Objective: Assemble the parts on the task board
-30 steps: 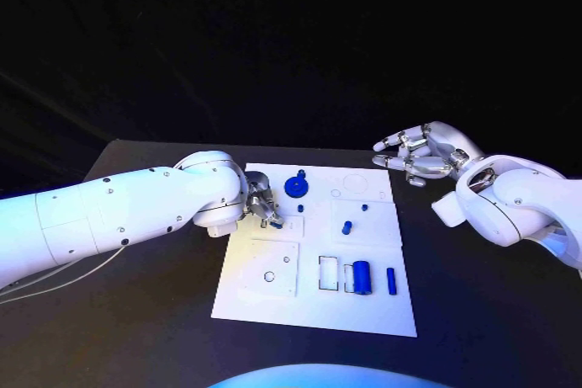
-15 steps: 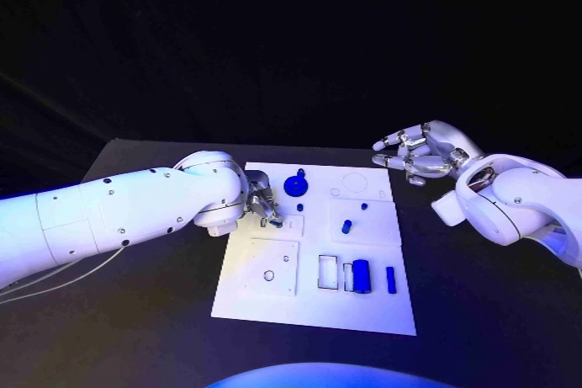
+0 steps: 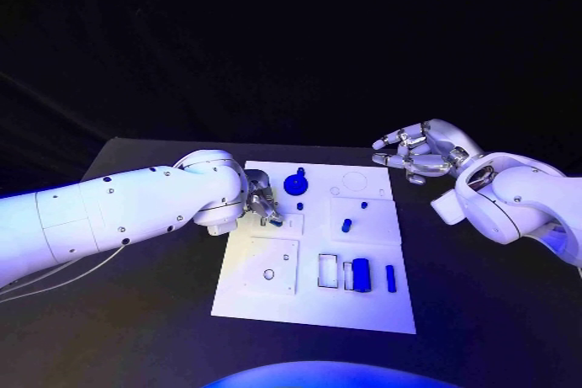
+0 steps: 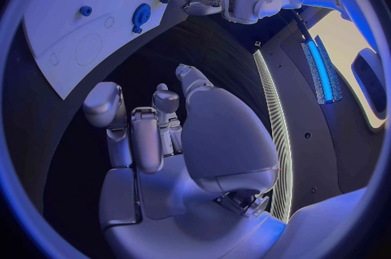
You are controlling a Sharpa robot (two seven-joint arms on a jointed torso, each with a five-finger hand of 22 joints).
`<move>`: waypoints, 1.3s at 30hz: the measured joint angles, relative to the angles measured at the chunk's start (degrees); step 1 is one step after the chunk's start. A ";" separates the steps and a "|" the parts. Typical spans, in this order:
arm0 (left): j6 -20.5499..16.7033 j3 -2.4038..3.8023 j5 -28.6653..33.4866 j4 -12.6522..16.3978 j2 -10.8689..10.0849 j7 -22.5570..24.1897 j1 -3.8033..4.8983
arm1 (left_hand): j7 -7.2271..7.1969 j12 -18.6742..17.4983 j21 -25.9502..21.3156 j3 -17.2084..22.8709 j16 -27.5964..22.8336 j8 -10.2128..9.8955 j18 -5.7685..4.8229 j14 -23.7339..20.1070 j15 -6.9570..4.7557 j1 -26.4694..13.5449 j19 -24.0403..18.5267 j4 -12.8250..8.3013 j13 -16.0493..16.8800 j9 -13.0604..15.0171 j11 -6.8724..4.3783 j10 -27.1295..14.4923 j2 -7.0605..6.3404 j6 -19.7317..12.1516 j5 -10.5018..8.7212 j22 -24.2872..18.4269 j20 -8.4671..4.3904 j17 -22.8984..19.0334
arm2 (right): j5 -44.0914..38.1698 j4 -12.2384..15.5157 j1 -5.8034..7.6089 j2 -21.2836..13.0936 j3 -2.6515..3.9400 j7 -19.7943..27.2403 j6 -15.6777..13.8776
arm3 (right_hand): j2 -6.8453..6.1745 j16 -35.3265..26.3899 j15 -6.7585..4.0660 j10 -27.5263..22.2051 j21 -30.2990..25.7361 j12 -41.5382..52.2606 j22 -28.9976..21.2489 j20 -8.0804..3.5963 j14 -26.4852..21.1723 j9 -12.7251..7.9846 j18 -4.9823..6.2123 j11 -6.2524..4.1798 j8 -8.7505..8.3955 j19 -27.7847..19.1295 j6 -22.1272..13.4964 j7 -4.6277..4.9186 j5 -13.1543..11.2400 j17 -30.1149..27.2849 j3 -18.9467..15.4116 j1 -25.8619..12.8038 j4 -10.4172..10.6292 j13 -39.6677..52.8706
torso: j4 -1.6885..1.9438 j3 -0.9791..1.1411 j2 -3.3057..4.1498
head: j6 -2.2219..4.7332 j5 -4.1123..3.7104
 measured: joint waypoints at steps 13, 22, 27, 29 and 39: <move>0.55 0.01 -0.02 -0.58 0.38 -0.01 0.00 | -0.14 0.22 0.00 -0.16 0.00 0.00 0.00 0.00 0.00 -1.15 0.21 0.16 0.13 2.99 0.00 0.41 -0.20 0.15 0.00 0.15 -0.21 0.00 | -0.04 0.06 0.00 -0.06 0.00 -0.01 0.00 | 0.00 0.00 0.00 0.06 0.00 0.00 0.00 0.00 0.00 0.07 0.00 0.06 0.00 0.00 -0.01 -0.01 0.00 -0.01 0.00 0.00 0.00 -0.07 | 0.00 0.00 -0.01 | -0.16 -0.04; 1.14 0.00 -0.08 -0.67 0.44 -0.02 -0.01 | -0.74 0.22 0.00 -1.04 0.00 0.67 0.00 0.00 0.00 -2.88 0.21 1.03 0.12 5.44 -0.14 0.54 -1.50 0.75 0.01 0.14 -0.21 0.00 | -0.08 0.09 -0.01 -0.07 0.00 -0.03 0.00 | 0.00 0.00 0.00 0.10 0.00 0.00 0.00 0.00 0.00 0.07 0.00 0.10 0.00 0.00 -0.04 -0.03 0.00 -0.01 0.00 0.00 0.00 -0.07 | 0.00 0.00 -0.01 | -0.40 -0.01; 1.63 0.00 -0.16 -0.69 0.47 -0.03 -0.01 | -1.33 0.22 0.00 -1.60 0.00 0.69 0.00 0.00 0.00 -3.69 0.21 1.59 0.12 5.44 -0.20 0.60 -1.74 1.34 0.00 0.23 -0.21 0.00 | -0.10 0.12 -0.01 -0.07 0.00 -0.04 0.00 | 0.00 0.00 0.00 0.10 0.00 0.00 0.00 0.00 0.00 0.06 0.00 0.10 0.00 0.00 -0.09 -0.09 0.00 -0.01 0.00 0.00 0.00 -0.07 | 0.00 0.02 -0.02 | -0.52 0.05; 1.80 0.00 -0.19 -0.71 0.50 -0.03 -0.02 | -1.33 0.22 0.00 -1.74 0.00 0.71 0.01 0.00 0.00 -3.90 0.21 1.74 0.16 5.45 -0.20 0.60 -1.94 1.34 0.01 0.23 -0.21 0.00 | -0.10 0.12 -0.01 -0.08 0.00 -0.04 0.00 | 0.00 0.00 0.00 0.10 0.00 0.00 0.00 0.00 0.00 0.06 0.00 0.10 0.00 0.00 -0.09 -0.09 0.00 -0.01 0.00 0.00 0.00 -0.07 | 0.00 0.03 -0.03 | -0.53 0.05; 2.08 -0.01 -0.34 -1.08 0.78 -0.04 -0.02 | -1.52 0.22 0.00 -2.53 0.00 0.95 0.00 0.00 0.00 -4.82 0.21 2.52 0.20 5.74 -0.20 0.60 -1.81 1.54 0.01 0.28 -0.21 0.04 | -0.12 0.11 -0.03 -0.13 0.00 -0.05 0.01 | 0.00 -0.03 0.00 0.11 -0.16 0.00 0.00 0.00 0.00 0.08 0.00 0.10 0.00 0.00 -0.10 -0.10 0.00 -0.02 -0.12 0.00 0.12 -0.32 | 0.00 0.06 -0.07 | -0.57 0.14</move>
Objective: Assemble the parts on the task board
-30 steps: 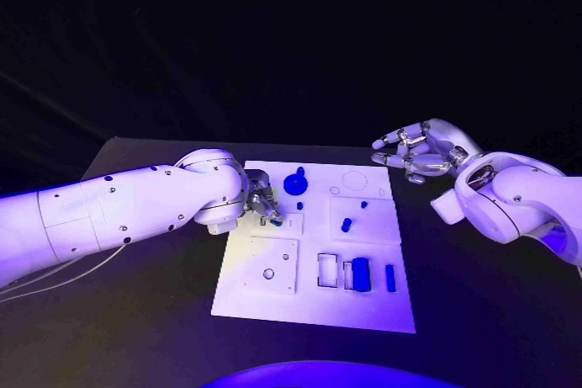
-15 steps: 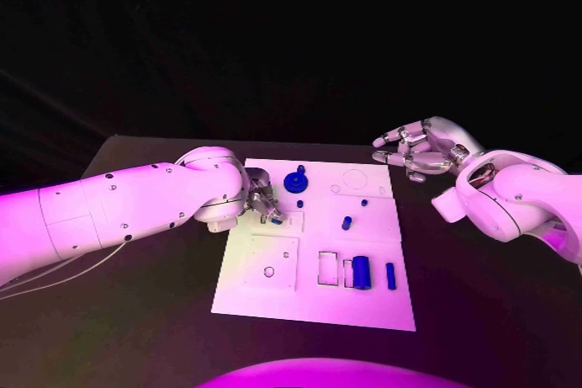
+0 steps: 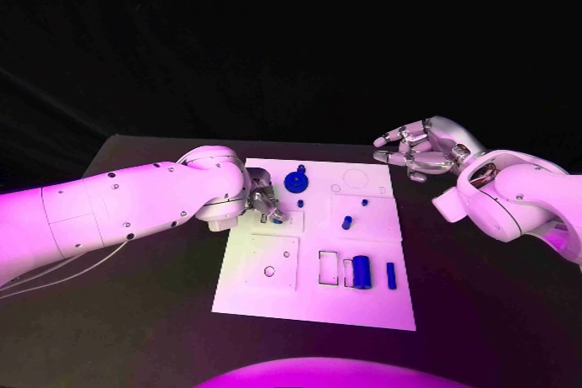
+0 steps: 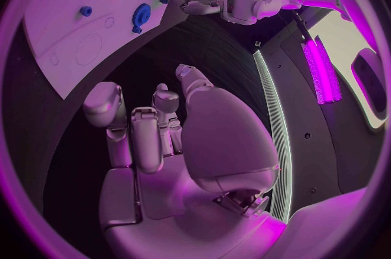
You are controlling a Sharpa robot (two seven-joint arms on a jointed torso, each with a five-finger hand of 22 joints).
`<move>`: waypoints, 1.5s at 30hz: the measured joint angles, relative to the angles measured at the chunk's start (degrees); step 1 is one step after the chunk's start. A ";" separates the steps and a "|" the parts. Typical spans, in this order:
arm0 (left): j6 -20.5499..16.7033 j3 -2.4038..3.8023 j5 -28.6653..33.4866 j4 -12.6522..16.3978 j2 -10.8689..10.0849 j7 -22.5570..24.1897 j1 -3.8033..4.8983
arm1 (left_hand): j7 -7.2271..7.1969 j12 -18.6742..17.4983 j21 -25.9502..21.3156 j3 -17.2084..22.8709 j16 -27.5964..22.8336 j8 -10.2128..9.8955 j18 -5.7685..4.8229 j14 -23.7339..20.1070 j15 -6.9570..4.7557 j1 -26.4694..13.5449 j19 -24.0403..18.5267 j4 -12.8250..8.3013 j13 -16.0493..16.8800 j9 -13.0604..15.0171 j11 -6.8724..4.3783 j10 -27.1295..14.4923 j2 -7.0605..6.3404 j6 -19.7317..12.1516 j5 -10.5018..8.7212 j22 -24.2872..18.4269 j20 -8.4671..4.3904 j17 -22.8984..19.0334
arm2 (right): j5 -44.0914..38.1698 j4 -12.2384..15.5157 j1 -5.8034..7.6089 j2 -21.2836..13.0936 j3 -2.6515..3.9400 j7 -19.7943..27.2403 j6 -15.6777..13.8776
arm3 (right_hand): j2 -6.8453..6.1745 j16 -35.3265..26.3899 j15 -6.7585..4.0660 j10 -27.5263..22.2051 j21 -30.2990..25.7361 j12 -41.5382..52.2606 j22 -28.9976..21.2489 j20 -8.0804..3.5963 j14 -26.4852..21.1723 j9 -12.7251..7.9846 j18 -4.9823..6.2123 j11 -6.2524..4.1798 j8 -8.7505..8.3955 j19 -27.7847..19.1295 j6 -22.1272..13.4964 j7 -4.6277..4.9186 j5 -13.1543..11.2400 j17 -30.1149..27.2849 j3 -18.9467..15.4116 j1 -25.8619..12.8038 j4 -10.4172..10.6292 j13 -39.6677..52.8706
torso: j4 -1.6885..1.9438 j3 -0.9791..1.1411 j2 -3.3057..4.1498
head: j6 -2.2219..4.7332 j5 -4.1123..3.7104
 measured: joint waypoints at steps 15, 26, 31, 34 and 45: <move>0.05 -0.02 -0.05 -0.37 0.24 -0.01 -0.03 | 0.00 0.00 0.00 -0.68 0.00 0.00 0.00 0.00 0.00 -0.84 0.00 0.68 0.11 0.02 0.00 0.00 0.36 0.00 0.00 0.12 0.00 -0.01 | -0.01 0.03 -0.01 -0.03 0.00 0.03 0.01 | -0.31 -0.18 0.00 0.06 -0.33 0.00 -0.19 0.00 0.00 0.04 0.00 0.06 0.00 0.00 0.00 0.00 0.00 0.00 -0.28 -0.31 0.28 -0.36 | -0.03 -0.07 -0.01 | 0.18 -0.07; 0.51 -0.02 -0.08 -0.80 0.65 -0.02 -0.03 | 0.20 0.25 0.22 -3.61 0.00 0.10 -0.62 0.00 0.00 -3.95 0.21 1.66 0.31 0.25 0.21 0.20 1.01 0.21 0.00 0.33 -0.21 -0.02 | -0.02 0.09 -0.02 -0.05 0.00 0.11 0.02 | -0.53 -0.18 0.00 0.07 -0.33 0.00 -0.19 0.00 0.00 0.09 0.00 0.07 0.00 0.00 0.00 0.00 0.00 0.01 -0.67 -0.53 0.66 -0.46 | 0.00 -0.08 0.02 | 0.07 -0.07; 0.73 -0.02 -0.08 -0.99 0.75 -0.02 -0.04 | 0.21 0.25 0.21 -6.39 0.00 0.10 -0.61 0.00 0.00 -5.65 0.21 1.73 0.31 0.32 0.21 0.20 1.75 0.21 0.01 0.33 -0.21 -0.02 | -0.02 0.10 -0.02 -0.12 0.00 0.11 0.02 | -0.74 -0.18 0.00 0.07 -0.32 0.00 -0.19 0.00 0.00 0.16 0.00 0.07 0.00 0.00 -0.01 0.00 0.00 0.04 -1.07 -0.79 1.07 -0.45 | -0.01 -0.09 0.02 | -0.01 -0.11; 0.87 -0.02 -0.09 -1.04 0.77 -0.02 -0.04 | 0.21 0.25 0.21 -6.96 0.00 0.10 -0.61 0.00 0.00 -5.65 0.21 1.72 0.30 0.32 0.21 0.20 1.74 0.21 0.01 0.32 -0.21 -0.02 | -0.02 0.11 -0.02 -0.15 0.00 0.12 0.03 | -0.45 -0.18 0.00 0.08 -0.59 0.00 -0.19 0.00 0.00 0.16 0.00 0.08 0.00 0.00 -0.01 -0.01 0.00 0.04 -1.07 -1.08 1.07 -0.52 | -0.01 -0.09 0.02 | -0.05 -0.15; 1.29 -0.02 -0.09 -1.14 0.78 -0.02 -0.04 | 0.21 0.50 0.21 -8.11 0.00 0.10 -0.58 0.00 0.00 -6.04 0.21 1.76 0.42 0.37 0.21 0.20 1.80 0.20 0.01 0.40 -0.21 -0.03 | -0.02 0.12 -0.03 -0.26 0.00 0.11 0.04 | -0.15 -0.18 0.00 0.10 -0.59 0.00 -0.19 0.00 0.00 0.29 0.00 0.10 0.00 0.00 -0.01 -0.01 -0.68 0.03 -1.79 -1.85 1.79 -0.63 | -0.01 -0.09 0.02 | -0.14 -0.18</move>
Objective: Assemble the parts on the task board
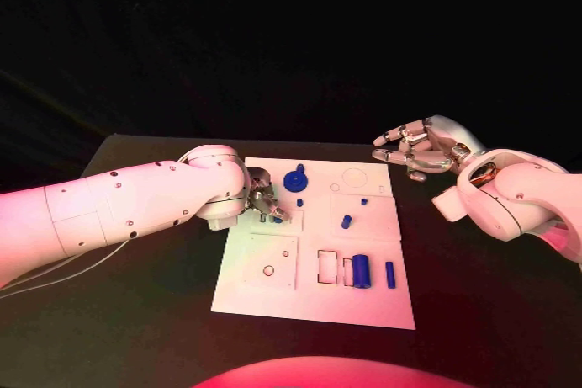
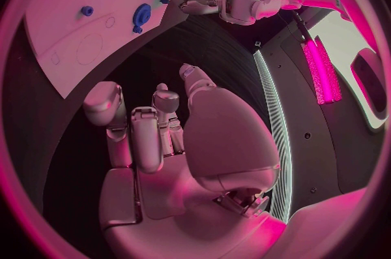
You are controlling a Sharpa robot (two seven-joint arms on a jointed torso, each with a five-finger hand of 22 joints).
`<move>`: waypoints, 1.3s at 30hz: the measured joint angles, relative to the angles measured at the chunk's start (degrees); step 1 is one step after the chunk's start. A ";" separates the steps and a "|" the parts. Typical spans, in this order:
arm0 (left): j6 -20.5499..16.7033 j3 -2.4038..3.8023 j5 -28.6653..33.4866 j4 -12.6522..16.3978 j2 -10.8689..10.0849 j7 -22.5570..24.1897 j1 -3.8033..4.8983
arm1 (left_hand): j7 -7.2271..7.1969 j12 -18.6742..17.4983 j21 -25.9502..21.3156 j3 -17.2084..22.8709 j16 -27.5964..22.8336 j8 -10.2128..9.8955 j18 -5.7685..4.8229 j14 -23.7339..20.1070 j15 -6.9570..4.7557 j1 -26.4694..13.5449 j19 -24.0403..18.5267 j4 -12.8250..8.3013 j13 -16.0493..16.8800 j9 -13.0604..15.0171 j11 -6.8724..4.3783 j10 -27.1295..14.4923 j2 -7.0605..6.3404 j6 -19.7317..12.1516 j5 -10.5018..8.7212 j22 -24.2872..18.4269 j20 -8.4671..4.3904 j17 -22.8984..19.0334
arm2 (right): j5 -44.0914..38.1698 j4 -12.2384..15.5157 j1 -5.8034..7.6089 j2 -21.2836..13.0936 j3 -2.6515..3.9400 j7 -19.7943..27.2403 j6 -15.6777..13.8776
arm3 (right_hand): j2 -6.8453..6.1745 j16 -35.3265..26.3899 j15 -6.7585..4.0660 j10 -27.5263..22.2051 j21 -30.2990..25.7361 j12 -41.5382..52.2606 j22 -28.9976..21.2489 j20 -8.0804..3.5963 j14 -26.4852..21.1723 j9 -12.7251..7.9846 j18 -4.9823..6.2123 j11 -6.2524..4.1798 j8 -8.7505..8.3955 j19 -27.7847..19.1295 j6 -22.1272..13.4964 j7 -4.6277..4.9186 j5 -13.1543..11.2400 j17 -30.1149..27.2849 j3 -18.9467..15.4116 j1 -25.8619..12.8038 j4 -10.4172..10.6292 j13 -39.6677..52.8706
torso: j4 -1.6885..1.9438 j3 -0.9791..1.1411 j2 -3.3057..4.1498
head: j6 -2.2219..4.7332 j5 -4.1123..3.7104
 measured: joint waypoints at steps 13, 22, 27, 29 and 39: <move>0.20 0.00 -0.02 -0.17 -0.31 0.00 0.00 | -0.01 0.37 0.00 -6.86 0.00 0.00 0.10 0.00 0.00 -1.80 0.21 0.04 0.47 0.33 -0.21 0.21 0.92 0.41 0.00 0.50 -0.21 -0.01 | 0.02 -0.01 0.00 -0.41 0.00 -0.03 0.02 | 0.16 0.00 0.00 0.27 -0.23 0.22 0.00 0.00 0.00 0.08 0.00 -0.15 0.00 0.00 0.00 0.00 -0.11 -0.01 -0.63 -0.44 0.62 -0.07 | 0.00 0.01 -0.01 | -0.07 0.16; 0.04 0.51 0.00 0.74 -1.12 0.00 -0.05 | -0.01 0.37 0.00 -8.83 0.00 0.00 0.10 0.00 0.00 -1.80 0.21 -0.01 0.15 0.45 -0.20 0.21 0.92 0.41 0.00 0.45 -0.21 -0.01 | 0.04 -0.15 0.00 -0.42 0.00 -0.05 0.03 | 0.10 0.00 0.00 0.27 -0.23 0.22 0.00 0.00 0.00 0.13 0.00 -0.14 0.00 0.00 0.00 0.00 -0.11 -0.01 -0.80 -0.83 0.80 -0.14 | -0.03 -0.01 -0.02 | 0.05 0.22; 0.03 1.83 0.56 1.83 -2.17 0.00 0.17 | -0.01 -0.02 0.00 -9.84 0.00 0.00 0.11 0.00 0.00 -1.80 0.21 0.04 -0.33 0.50 -0.20 0.21 0.92 0.41 0.00 0.16 -0.21 -0.01 | 0.05 -0.22 -0.07 -0.40 -0.01 -0.04 0.02 | 0.24 0.00 0.00 0.27 -0.23 0.22 0.00 0.00 0.00 0.13 0.00 -0.14 0.00 0.00 0.00 0.00 -0.11 -0.02 -1.02 -0.97 1.02 -0.15 | -0.03 -0.01 -0.07 | 0.41 0.07; 0.07 2.32 0.94 2.19 -2.66 0.00 0.56 | -0.01 -0.01 0.00 -9.84 0.00 -0.01 0.11 0.00 0.00 -1.80 0.21 0.04 -0.33 0.50 -0.20 0.21 0.92 0.41 0.00 0.15 -0.21 -0.01 | 0.06 -0.25 -0.18 -0.40 -0.01 -0.03 0.01 | 0.24 0.00 0.00 0.27 -0.23 0.45 0.00 0.00 0.00 0.13 0.00 -0.14 0.00 0.00 0.00 0.00 -0.11 -0.02 -1.02 -0.97 1.02 -0.14 | -0.04 0.01 -0.08 | 0.55 0.02; 0.73 4.31 2.20 1.03 -4.69 0.00 4.03 | 0.85 -2.66 -0.60 -10.95 0.00 -1.28 0.12 0.00 0.00 1.76 -0.63 0.05 -2.61 -0.15 0.52 -1.98 1.71 -1.73 0.00 -1.62 0.20 -0.01 | 0.11 -0.78 -0.56 -0.11 -0.02 0.01 -0.01 | 0.24 0.00 0.00 0.27 -0.23 0.45 0.00 0.00 0.00 0.18 0.00 -0.14 0.00 0.00 0.00 0.00 -0.11 -0.02 -1.02 -0.96 1.02 -0.14 | -0.10 0.01 -0.08 | 1.05 -0.03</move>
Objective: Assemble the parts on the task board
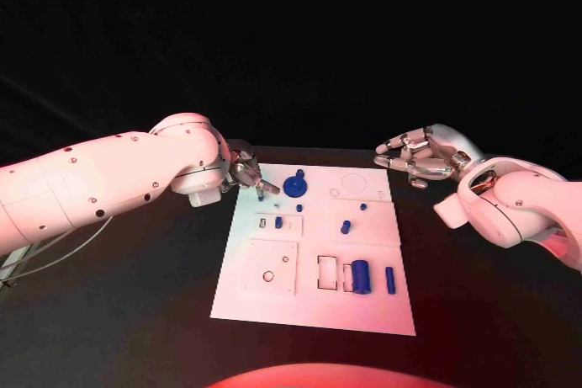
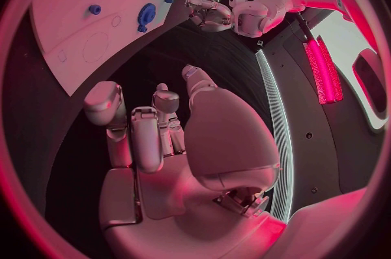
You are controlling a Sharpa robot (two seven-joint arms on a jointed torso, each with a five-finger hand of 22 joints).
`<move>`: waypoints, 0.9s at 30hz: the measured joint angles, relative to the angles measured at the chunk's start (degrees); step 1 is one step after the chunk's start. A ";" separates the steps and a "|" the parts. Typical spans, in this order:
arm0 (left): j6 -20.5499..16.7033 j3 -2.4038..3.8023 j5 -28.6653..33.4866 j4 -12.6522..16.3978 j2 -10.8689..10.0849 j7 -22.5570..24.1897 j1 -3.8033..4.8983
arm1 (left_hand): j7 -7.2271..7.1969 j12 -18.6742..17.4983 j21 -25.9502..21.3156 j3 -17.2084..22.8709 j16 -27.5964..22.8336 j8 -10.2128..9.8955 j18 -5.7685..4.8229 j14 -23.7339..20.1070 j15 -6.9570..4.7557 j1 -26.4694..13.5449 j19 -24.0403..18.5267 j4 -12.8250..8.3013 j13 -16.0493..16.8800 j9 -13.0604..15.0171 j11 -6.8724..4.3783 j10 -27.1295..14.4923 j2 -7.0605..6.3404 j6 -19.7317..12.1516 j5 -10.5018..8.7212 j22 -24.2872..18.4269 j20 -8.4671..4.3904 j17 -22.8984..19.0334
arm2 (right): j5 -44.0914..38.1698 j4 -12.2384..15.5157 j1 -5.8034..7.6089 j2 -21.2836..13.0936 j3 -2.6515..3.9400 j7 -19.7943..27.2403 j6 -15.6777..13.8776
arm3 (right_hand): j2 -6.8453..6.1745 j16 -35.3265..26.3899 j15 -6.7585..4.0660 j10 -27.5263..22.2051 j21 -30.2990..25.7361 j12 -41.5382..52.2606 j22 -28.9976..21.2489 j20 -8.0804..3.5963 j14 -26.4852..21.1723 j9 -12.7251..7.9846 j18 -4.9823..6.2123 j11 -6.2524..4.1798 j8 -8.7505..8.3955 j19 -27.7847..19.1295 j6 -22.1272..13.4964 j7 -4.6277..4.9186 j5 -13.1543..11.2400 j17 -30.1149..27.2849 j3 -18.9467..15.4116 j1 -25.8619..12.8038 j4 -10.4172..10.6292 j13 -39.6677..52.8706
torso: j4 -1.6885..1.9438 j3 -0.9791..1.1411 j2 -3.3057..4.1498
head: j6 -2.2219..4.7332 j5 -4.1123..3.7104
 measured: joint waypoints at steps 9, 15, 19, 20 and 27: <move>0.91 0.20 -0.15 -6.66 2.59 0.00 1.50 | 1.18 -1.18 -0.56 -0.37 0.00 -2.64 0.00 0.01 0.42 0.46 -0.52 0.02 -1.45 -2.67 0.91 -0.91 0.20 -1.59 0.00 -0.64 0.52 0.00 | 0.01 -0.09 -0.07 0.30 0.00 -0.01 0.00 | 0.00 0.00 0.00 0.00 0.00 0.00 0.00 0.00 0.00 0.00 0.00 0.00 0.00 0.00 0.00 0.00 0.27 0.00 0.00 0.00 0.00 0.00 | 0.07 -0.02 0.03 | 0.49 0.46; 1.92 -0.68 -0.47 -11.75 5.71 0.00 1.62 | 1.18 -1.41 -0.56 -0.96 0.00 -2.87 0.01 0.21 0.62 0.28 -0.55 0.01 -1.63 -3.17 0.91 -0.91 0.02 -1.59 0.00 -0.90 0.55 0.00 | 0.01 -0.06 -0.11 0.56 0.00 -0.02 -0.01 | 0.00 0.00 0.00 0.00 0.00 0.00 0.00 0.00 0.00 0.00 -0.01 0.00 0.00 0.00 0.00 0.00 0.27 -0.01 0.00 0.00 0.00 0.00 | -0.09 -0.02 0.11 | 0.54 0.58; 2.61 -1.19 -0.75 -14.27 7.00 0.00 1.63 | 1.18 -1.42 -0.56 -0.96 0.00 -2.87 0.01 0.21 0.62 0.22 -0.72 0.01 -1.63 -3.22 0.91 -0.91 -0.03 -1.58 0.00 -0.91 0.72 -0.01 | 0.01 -0.02 -0.11 0.57 0.00 -0.04 -0.01 | 0.00 0.00 0.00 0.00 0.00 0.00 0.00 0.00 0.00 -0.01 0.00 0.00 0.00 0.00 0.00 0.00 0.27 -0.01 0.00 0.00 0.00 0.00 | -0.21 -0.05 0.19 | 0.44 0.47; 2.77 -1.35 -0.81 -14.82 7.31 0.00 1.64 | 1.18 -1.42 -0.56 -1.15 0.00 -2.87 0.01 0.21 0.62 0.22 -0.72 0.01 -1.63 -3.23 0.91 -0.91 -0.04 -1.58 0.00 -0.92 0.72 0.00 | 0.01 0.00 -0.11 0.56 0.00 -0.05 -0.01 | 0.00 0.00 0.00 0.00 0.00 0.00 0.00 0.00 0.00 -0.01 0.00 0.01 0.00 0.00 0.00 0.00 0.27 -0.01 0.00 0.00 0.00 0.00 | -0.21 -0.05 0.21 | 0.43 0.47; 3.94 -2.25 -1.14 -18.31 9.76 -0.01 1.34 | 1.17 -1.42 -0.77 -1.27 0.00 -2.87 0.01 0.02 0.82 0.22 -0.72 0.00 -1.68 -3.30 1.11 -1.11 -0.03 -1.58 0.00 -1.07 0.72 0.00 | 0.00 0.14 -0.12 0.58 0.00 -0.08 -0.04 | 0.00 0.00 0.00 0.01 0.00 0.00 0.00 0.00 0.00 0.05 0.00 0.01 0.00 0.00 0.00 0.00 0.51 -0.01 0.00 0.01 0.00 0.00 | -0.30 -0.05 0.35 | 0.27 0.79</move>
